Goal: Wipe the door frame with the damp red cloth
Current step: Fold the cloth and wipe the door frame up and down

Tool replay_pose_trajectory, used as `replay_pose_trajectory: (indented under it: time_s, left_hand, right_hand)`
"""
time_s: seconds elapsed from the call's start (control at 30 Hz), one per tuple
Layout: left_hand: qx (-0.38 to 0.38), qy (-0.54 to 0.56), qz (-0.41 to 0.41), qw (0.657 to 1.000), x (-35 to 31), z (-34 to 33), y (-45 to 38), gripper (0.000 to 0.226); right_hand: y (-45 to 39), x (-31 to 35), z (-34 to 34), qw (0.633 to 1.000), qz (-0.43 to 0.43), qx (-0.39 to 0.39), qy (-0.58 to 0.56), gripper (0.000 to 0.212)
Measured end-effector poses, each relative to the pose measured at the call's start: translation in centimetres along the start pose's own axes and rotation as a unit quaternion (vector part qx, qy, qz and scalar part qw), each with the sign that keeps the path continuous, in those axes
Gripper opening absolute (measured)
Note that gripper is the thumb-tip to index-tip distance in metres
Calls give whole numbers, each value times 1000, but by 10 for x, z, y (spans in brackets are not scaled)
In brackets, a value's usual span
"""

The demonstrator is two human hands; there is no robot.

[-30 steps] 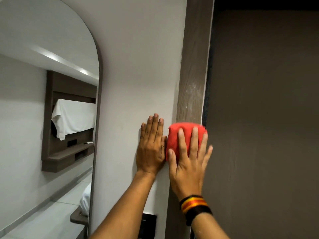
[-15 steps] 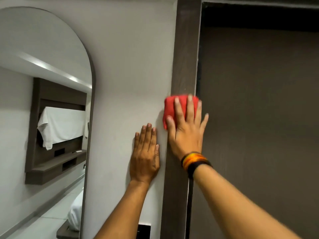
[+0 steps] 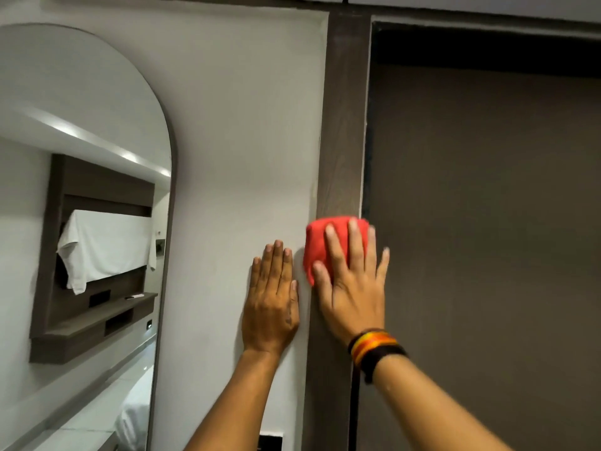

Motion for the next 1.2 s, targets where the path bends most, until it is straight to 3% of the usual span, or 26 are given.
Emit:
replay_pose_trajectory:
  time_s: [0.23,0.53,0.97,1.2]
  left_hand:
    - [8,-13,11,1000,0,1,1,54]
    - [15,-6,11,1000,-2,5,1,53]
    - [15,5,11,1000,1,2,-3,54]
    - [16,3,5,1000,0,5,-3,54]
  right_hand:
    - [-154,8,104,1000,0,5,-3,66]
    - [-89,12,59,999,-25,-27,-34,66]
    - [-275,13,168,999,-32,-28,-24,69]
    - [-262,19,166,999,-27,-24,-21,68]
Point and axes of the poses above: each hand's wrist, its own y-axis away from the middle knuckle, its own z-axis out of the back of the hand, x = y × z, the point moved 6 cm from there along -y, towards the middle knuckle, and after that the axes turned 15 degrees about x, right-handed, at the moved point
